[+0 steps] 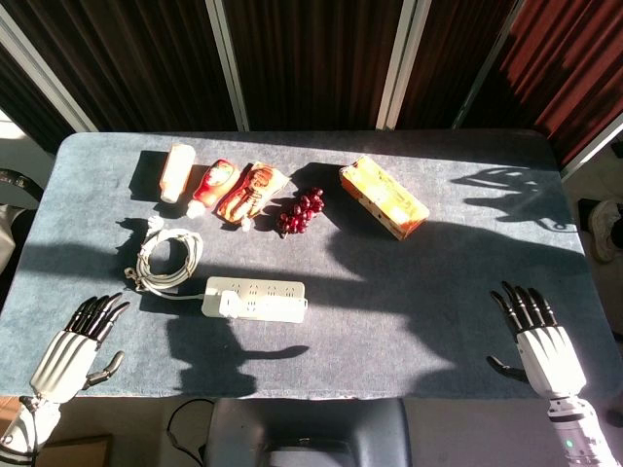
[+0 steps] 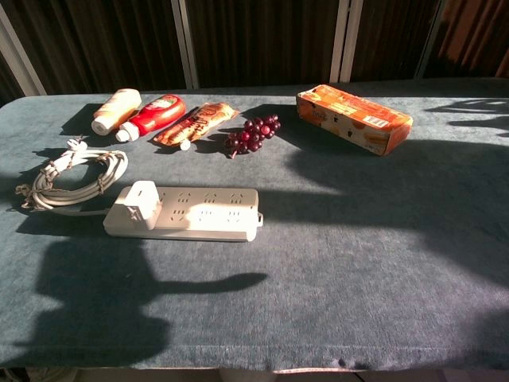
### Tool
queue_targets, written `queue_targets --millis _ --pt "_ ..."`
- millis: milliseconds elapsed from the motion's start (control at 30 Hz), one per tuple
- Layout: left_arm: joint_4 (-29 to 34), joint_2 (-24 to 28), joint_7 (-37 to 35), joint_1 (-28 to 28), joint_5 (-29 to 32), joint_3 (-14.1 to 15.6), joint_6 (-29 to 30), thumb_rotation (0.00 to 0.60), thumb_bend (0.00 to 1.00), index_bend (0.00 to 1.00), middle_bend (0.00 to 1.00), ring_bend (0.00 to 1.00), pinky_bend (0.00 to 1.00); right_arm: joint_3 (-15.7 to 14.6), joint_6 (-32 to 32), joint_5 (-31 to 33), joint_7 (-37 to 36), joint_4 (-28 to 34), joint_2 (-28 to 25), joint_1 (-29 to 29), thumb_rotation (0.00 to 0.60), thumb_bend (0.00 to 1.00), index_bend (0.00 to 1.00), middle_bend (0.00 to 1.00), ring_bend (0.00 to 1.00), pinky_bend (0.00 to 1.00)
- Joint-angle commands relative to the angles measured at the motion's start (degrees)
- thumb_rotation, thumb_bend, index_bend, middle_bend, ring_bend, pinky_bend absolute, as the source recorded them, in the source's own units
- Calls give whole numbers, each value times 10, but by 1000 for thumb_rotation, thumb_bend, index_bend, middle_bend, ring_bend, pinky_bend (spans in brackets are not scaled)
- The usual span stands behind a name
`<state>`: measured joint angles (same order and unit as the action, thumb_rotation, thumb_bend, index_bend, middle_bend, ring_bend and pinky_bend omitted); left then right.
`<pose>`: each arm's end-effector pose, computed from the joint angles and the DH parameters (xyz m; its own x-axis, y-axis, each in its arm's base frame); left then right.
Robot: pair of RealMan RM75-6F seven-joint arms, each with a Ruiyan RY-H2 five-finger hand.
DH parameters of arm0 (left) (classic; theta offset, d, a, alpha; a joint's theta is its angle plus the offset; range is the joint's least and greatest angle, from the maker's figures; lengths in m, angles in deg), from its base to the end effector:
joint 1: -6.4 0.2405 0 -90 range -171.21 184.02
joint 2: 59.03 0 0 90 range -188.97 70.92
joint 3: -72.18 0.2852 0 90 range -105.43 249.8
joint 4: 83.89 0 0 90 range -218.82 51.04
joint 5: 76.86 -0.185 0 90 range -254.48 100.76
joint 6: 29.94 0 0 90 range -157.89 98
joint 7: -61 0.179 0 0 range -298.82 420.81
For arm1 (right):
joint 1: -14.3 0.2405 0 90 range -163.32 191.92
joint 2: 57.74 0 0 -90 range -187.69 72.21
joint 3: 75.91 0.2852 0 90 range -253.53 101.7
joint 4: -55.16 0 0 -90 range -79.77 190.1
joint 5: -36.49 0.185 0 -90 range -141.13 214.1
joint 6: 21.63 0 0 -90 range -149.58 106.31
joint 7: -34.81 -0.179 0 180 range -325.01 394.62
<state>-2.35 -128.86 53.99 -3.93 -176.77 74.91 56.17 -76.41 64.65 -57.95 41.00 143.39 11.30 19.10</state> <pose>-0.3027 0.2241 0.1434 0.3953 0.0648 0.9163 0.8762 -0.3260 -0.3550 -0.3142 -0.2034 0.1544 0.4906 -0.0236 0.8711 -0.8622 -0.1578 0.4813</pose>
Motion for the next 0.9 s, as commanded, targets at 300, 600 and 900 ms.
queue_targets --millis 300,600,900 --pt "-57 -66 -113 -53 -85 51 -43 600 424 0 0 0 56 -8 -7 -17 -16 10 4 7 600 137 0 0 0 0" --pt "-156 -226 -37 -91 -69 -1 -59 600 424 0 0 0 36 -2 -30 -2 12 23 15 17 600 136 0 0 0 0" --pt "-267 -340 36 -121 -33 -45 -64 600 416 0 0 0 31 -1 -46 14 31 27 19 20 600 136 0 0 0 0"
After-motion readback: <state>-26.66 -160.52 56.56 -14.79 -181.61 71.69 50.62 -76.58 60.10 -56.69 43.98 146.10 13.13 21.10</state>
